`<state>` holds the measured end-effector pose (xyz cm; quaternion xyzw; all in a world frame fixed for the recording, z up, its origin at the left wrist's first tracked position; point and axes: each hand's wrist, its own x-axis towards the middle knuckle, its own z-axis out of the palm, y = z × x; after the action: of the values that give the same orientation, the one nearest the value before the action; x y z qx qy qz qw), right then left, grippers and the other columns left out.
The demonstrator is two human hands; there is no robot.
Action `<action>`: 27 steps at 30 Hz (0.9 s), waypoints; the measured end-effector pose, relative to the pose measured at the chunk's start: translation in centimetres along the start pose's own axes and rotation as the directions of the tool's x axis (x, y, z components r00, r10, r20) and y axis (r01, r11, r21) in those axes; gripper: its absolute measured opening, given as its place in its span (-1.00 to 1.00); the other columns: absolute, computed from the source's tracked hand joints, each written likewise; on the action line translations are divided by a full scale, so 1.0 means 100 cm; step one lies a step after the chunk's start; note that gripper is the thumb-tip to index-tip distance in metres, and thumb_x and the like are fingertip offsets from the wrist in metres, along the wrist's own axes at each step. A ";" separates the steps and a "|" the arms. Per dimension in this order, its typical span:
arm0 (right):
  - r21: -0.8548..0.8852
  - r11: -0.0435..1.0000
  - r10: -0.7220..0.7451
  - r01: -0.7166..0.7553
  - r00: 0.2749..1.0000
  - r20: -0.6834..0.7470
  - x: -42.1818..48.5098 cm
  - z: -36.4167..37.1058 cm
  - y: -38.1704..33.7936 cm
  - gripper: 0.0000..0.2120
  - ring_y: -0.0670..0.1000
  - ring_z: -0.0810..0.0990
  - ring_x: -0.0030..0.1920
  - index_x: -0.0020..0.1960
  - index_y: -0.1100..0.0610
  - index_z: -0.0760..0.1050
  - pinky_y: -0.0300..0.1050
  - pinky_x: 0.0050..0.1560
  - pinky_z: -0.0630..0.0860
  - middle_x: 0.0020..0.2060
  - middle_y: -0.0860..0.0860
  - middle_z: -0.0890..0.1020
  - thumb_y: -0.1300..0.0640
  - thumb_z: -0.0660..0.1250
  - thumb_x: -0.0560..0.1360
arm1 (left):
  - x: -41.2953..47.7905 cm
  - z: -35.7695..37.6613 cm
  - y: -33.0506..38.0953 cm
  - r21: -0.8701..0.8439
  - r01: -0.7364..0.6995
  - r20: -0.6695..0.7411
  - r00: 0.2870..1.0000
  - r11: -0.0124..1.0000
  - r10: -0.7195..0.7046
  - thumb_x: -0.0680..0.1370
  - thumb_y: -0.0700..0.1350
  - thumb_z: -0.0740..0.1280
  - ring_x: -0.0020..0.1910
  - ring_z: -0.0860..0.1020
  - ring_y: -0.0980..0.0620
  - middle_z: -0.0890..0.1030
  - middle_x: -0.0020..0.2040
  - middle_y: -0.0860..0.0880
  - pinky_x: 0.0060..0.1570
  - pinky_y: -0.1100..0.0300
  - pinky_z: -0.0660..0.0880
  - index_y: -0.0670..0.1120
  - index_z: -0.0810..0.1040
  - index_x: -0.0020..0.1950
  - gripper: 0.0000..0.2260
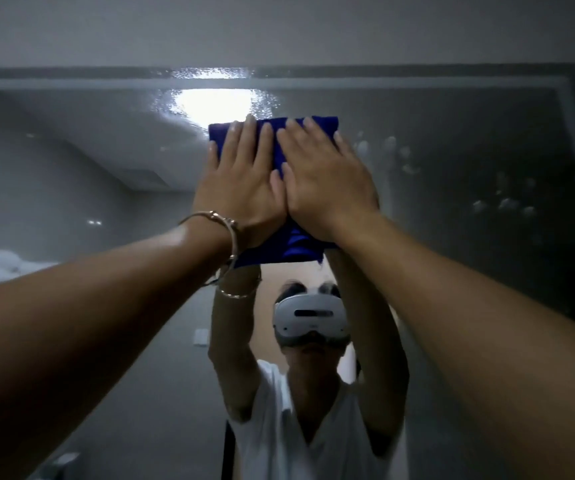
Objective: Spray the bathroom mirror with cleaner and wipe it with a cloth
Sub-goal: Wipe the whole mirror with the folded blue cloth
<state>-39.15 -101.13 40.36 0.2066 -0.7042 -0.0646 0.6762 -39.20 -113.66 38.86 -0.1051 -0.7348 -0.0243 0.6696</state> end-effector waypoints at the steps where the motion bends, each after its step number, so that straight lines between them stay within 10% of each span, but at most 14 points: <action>1: -0.006 1.000 0.011 -0.011 1.000 -0.001 -0.007 -0.005 0.019 -0.50 0.00 0.00 0.51 0.52 0.12 0.04 0.04 0.47 -0.07 0.52 0.03 0.11 0.03 -0.05 0.62 | 0.005 0.004 0.021 -0.014 -0.008 -0.012 1.000 1.000 0.007 0.54 0.07 -0.13 0.51 -0.10 -0.06 -0.07 0.55 -0.12 0.44 -0.03 -0.15 -0.12 -0.08 0.53 -0.41; 17: -0.014 0.976 0.219 -0.220 0.975 -0.030 -0.127 -0.065 0.243 -0.53 -0.04 -0.02 0.51 0.53 0.10 0.01 -0.05 0.45 -0.10 0.52 0.01 0.08 0.06 -0.09 0.64 | 0.034 0.044 0.276 -0.025 -0.213 -0.020 0.977 0.977 0.212 0.60 0.09 -0.14 0.51 -0.13 -0.08 -0.08 0.55 -0.12 0.44 -0.06 -0.16 -0.12 -0.09 0.53 -0.45; 27: 0.084 0.956 0.281 -0.282 0.960 0.018 -0.210 -0.077 0.255 -0.55 -0.01 0.03 0.50 0.52 0.15 0.04 0.06 0.47 0.09 0.51 0.06 0.10 0.10 -0.04 0.65 | -0.025 0.057 0.331 -0.029 -0.260 -0.011 0.966 0.965 0.259 0.60 0.09 -0.14 0.51 -0.09 -0.11 -0.05 0.54 -0.14 0.44 -0.08 -0.15 -0.13 -0.06 0.53 -0.46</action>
<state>-36.81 -68.60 30.92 0.1329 -0.7305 0.0619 0.6670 -38.36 -80.63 32.37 -0.2105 -0.7120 0.0521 0.6679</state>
